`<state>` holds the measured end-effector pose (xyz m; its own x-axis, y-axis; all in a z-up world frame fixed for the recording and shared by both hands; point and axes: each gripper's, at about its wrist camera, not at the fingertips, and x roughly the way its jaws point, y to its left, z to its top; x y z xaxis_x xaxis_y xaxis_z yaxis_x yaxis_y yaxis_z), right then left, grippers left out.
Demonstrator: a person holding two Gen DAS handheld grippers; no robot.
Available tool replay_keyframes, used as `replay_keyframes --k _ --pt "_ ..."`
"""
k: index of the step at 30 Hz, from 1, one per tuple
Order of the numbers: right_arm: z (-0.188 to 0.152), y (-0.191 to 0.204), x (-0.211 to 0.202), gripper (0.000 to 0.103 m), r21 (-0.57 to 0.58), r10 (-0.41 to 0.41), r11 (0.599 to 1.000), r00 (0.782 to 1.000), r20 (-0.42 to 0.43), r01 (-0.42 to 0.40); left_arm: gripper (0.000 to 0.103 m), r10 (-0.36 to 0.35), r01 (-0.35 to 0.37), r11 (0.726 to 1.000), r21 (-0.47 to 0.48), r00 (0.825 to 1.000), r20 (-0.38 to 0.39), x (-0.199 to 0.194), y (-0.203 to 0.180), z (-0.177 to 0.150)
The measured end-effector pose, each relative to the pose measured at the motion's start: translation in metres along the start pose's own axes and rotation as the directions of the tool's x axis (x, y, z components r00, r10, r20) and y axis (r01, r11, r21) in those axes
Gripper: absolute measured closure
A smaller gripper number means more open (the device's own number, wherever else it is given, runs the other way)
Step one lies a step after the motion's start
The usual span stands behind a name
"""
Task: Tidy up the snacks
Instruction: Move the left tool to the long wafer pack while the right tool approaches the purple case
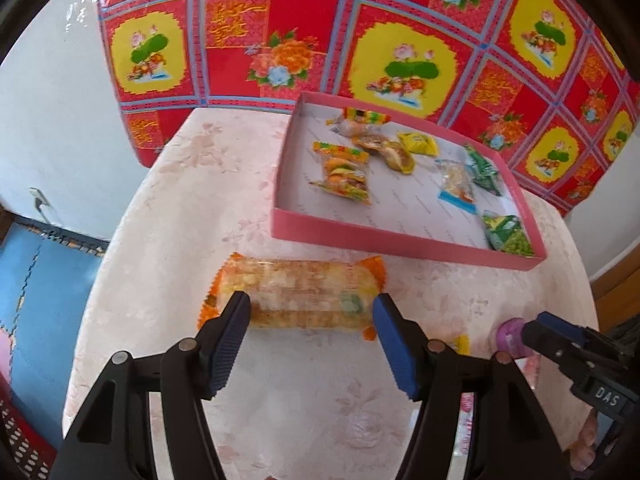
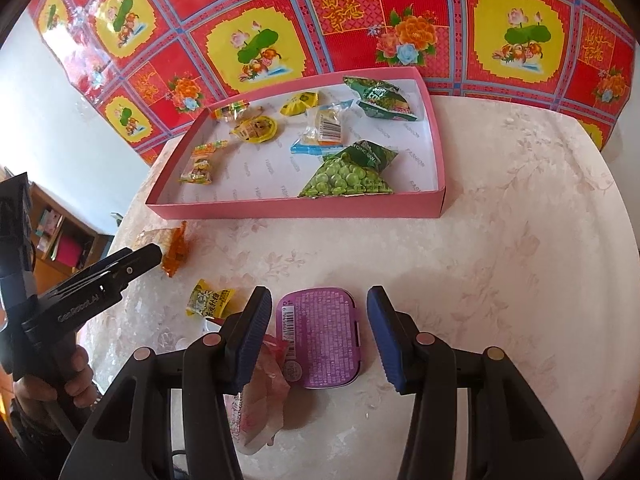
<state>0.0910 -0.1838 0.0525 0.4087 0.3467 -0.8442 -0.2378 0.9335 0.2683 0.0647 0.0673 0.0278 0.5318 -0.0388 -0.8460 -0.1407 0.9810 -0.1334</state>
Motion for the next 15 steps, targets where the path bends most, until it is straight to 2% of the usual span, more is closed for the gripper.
replay_keyframes --k 4,9,15 --pt "0.003 0.002 0.0 0.052 -0.011 0.003 1.0 1.0 0.004 -0.003 0.036 -0.034 0.034 0.999 -0.037 0.999 -0.014 -0.005 0.006 -0.002" --pt "0.008 0.015 -0.001 0.052 -0.049 0.012 0.999 1.0 0.006 -0.012 0.036 0.003 -0.003 1.0 -0.019 0.999 -0.037 -0.004 0.008 -0.01" --pt "0.01 0.037 0.006 0.052 -0.117 0.033 0.993 0.999 -0.002 -0.033 0.036 0.073 -0.075 0.996 -0.047 0.996 -0.049 0.002 0.026 -0.008"
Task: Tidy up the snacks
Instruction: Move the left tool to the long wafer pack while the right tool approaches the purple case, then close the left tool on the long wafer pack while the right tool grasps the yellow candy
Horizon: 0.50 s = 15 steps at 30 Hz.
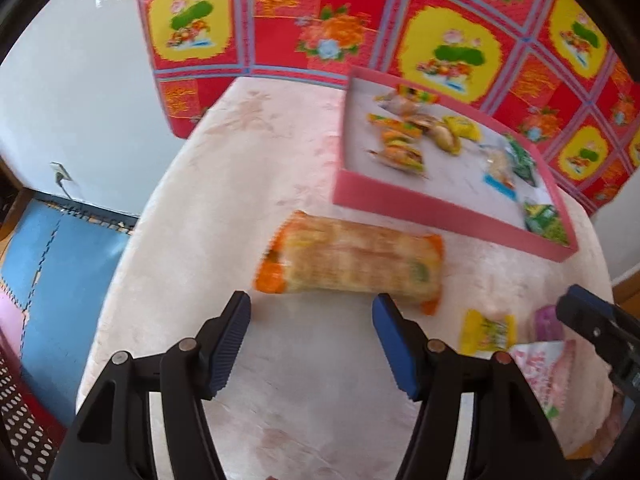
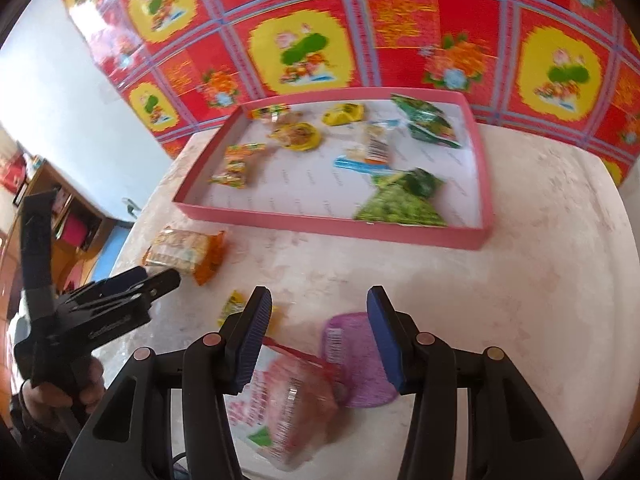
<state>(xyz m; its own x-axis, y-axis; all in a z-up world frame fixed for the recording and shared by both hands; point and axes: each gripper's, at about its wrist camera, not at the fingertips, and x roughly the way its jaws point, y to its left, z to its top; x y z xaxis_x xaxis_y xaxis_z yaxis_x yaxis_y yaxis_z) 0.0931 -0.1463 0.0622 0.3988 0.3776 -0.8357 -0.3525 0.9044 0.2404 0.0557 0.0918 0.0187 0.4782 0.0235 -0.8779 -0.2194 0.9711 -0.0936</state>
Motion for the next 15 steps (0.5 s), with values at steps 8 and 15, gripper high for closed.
replay_keyframes --k 8,15 --pt "-0.005 0.021 0.018 0.052 -0.065 0.016 0.998 0.999 -0.047 -0.019 0.036 0.096 -0.096 0.995 -0.004 0.995 0.041 0.012 0.018 0.019" --pt "-0.013 0.04 0.031 0.052 -0.115 0.021 0.993 0.997 -0.077 -0.03 0.036 0.13 -0.129 0.991 -0.026 0.99 0.062 0.016 0.031 0.022"
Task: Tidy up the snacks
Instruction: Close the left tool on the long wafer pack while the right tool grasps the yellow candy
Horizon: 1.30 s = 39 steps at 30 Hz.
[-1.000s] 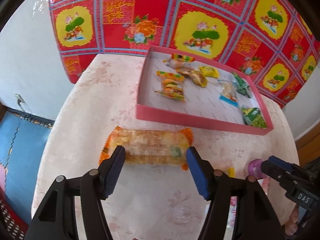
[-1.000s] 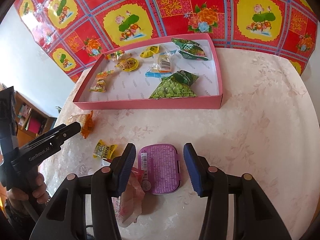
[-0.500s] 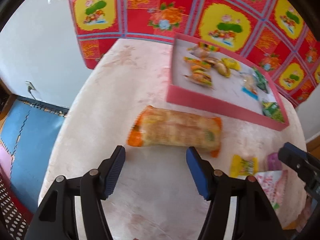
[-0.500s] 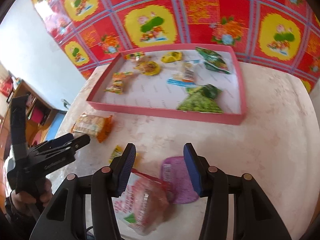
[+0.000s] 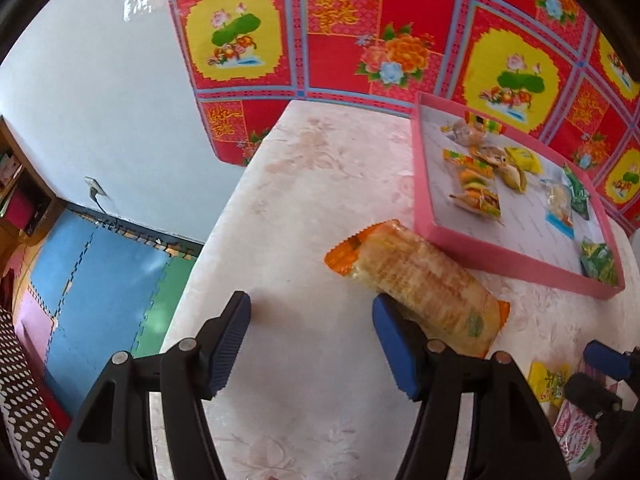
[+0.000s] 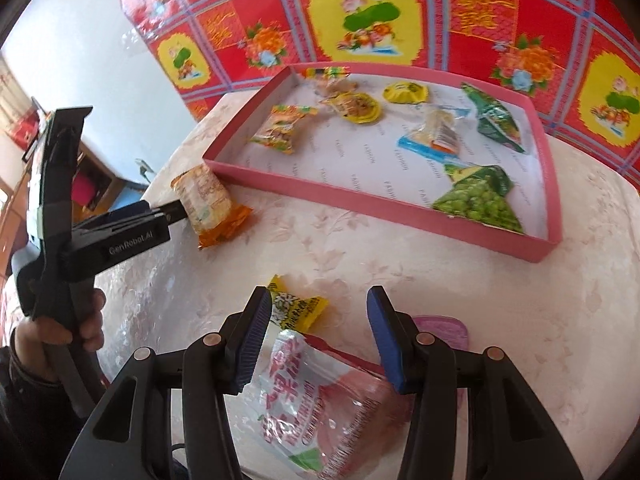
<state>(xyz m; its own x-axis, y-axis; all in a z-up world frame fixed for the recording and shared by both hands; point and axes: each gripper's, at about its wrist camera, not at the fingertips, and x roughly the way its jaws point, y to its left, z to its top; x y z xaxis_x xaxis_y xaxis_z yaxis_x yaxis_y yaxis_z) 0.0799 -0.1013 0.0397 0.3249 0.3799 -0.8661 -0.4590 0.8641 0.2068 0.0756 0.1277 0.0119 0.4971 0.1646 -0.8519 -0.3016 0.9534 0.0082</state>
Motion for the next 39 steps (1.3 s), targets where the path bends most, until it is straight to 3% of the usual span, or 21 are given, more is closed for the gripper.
replay_keyframes --k 4,9,13,19,23,32,39 --pt "0.001 0.01 0.008 0.052 -0.04 0.018 0.999 1.0 -0.021 -0.019 0.036 -0.003 0.003 1.0 -0.023 1.0 -0.004 -0.002 0.006 -0.001" --pt "0.001 0.018 0.017 0.052 -0.072 0.026 0.997 0.999 -0.046 -0.03 0.036 -0.074 0.073 0.995 -0.068 0.997 -0.01 -0.013 0.006 -0.004" --pt "0.001 0.022 0.017 0.053 -0.107 0.02 0.994 0.999 -0.042 -0.025 0.036 -0.145 0.144 0.986 -0.084 0.989 -0.003 -0.021 -0.006 -0.002" --pt "0.0 0.018 0.016 0.058 -0.093 0.03 0.995 0.999 -0.026 -0.032 0.036 -0.181 0.18 0.982 -0.063 0.983 -0.014 -0.018 -0.038 0.006" --pt "-0.004 0.017 0.013 0.058 -0.093 0.035 0.995 0.999 -0.018 -0.037 0.03 -0.148 0.147 0.988 -0.047 0.989 -0.026 -0.01 -0.055 0.016" --pt "-0.008 0.018 0.009 0.058 -0.101 0.046 0.994 0.999 0.0 -0.045 0.029 -0.058 0.057 0.998 -0.029 0.998 -0.039 0.003 -0.057 0.011" --pt "-0.008 0.016 0.008 0.058 -0.092 0.057 0.994 0.998 0.004 -0.056 0.03 -0.06 0.06 0.998 0.01 0.998 -0.008 0.0 -0.056 0.0"
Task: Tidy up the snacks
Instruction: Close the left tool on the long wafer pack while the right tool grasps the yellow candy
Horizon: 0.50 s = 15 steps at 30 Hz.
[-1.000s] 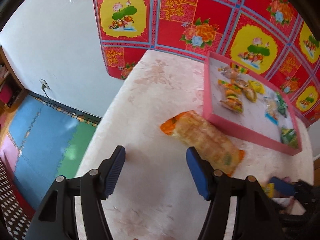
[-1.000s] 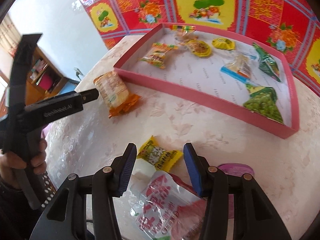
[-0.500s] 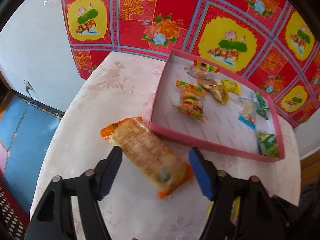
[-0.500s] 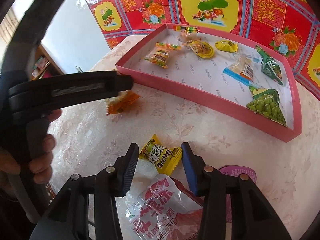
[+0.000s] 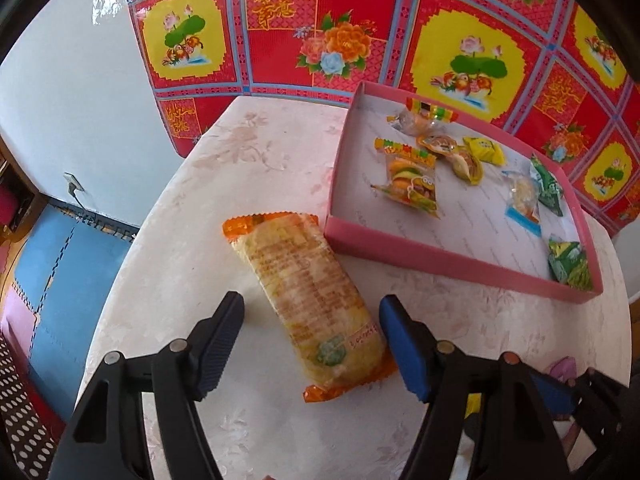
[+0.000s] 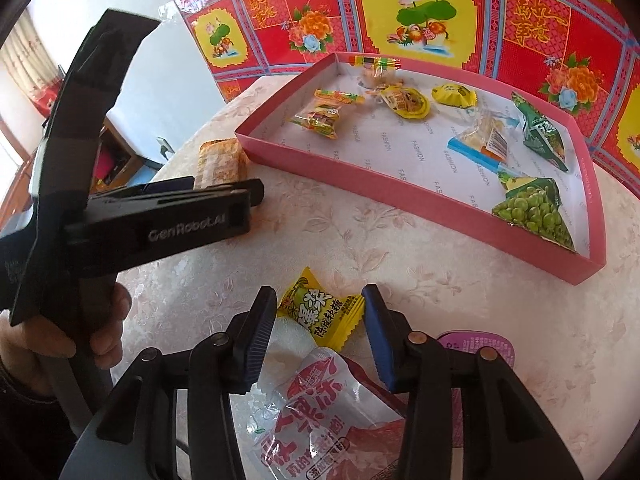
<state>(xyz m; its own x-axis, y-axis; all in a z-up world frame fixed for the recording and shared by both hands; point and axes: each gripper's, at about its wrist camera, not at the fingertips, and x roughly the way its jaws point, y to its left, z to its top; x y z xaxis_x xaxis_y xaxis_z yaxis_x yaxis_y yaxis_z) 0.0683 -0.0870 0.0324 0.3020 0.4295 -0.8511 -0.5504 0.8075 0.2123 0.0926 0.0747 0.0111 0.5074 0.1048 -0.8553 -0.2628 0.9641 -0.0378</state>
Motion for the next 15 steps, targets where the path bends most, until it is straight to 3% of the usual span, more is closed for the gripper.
replay_keyframes --k 9,15 --pt "-0.001 0.005 -0.001 0.054 -0.02 -0.004 1.0 0.999 -0.035 0.003 0.034 -0.025 0.024 0.999 0.045 0.999 0.026 -0.005 0.004 -0.007" --pt "0.001 0.008 0.001 0.053 -0.037 -0.015 0.999 0.997 -0.078 0.012 0.057 -0.006 0.004 0.999 0.052 0.999 0.044 -0.008 0.012 -0.007"
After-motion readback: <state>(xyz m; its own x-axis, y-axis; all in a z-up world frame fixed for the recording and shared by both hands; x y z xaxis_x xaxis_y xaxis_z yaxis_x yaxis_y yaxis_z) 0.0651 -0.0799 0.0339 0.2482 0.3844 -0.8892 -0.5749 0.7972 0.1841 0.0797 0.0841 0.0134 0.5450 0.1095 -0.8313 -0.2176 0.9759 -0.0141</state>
